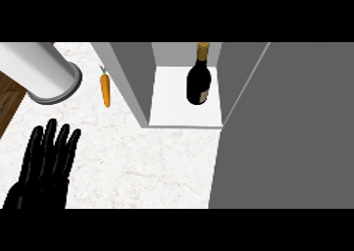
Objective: Pick up the wine, place it into the cabinet and close the cabinet
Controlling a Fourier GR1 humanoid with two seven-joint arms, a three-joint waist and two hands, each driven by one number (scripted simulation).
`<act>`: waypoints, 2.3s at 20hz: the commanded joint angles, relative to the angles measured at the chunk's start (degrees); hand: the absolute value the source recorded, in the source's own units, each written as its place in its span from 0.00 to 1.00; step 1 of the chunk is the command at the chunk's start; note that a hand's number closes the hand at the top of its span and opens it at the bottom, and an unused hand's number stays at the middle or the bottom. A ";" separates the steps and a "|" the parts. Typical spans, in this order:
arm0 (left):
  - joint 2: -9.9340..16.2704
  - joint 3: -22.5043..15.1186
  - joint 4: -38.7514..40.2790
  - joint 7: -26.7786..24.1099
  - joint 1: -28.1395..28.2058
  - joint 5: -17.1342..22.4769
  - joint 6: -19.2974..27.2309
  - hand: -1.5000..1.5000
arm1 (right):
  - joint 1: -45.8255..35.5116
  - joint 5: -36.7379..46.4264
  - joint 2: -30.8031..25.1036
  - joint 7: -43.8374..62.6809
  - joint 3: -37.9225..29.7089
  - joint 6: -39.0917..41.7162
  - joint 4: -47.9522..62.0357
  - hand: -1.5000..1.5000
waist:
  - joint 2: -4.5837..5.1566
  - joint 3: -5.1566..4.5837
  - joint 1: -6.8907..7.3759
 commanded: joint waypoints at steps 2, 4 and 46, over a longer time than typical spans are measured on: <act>3.58 7.92 -4.48 -2.55 9.01 3.59 -4.21 0.00 | 6.04 -2.22 1.12 1.88 7.41 0.92 -5.62 1.00 | -0.05 0.00 -0.30; 3.81 6.99 -7.12 -7.00 16.69 2.45 -6.69 0.00 | 3.31 2.74 4.46 3.39 13.13 -2.24 -4.34 1.00 | -0.19 -0.06 0.59; 6.12 39.68 -9.52 9.08 26.71 18.16 -34.40 0.00 | -63.07 13.91 8.43 -8.07 8.32 -31.81 61.46 1.00 | 0.51 0.05 -0.05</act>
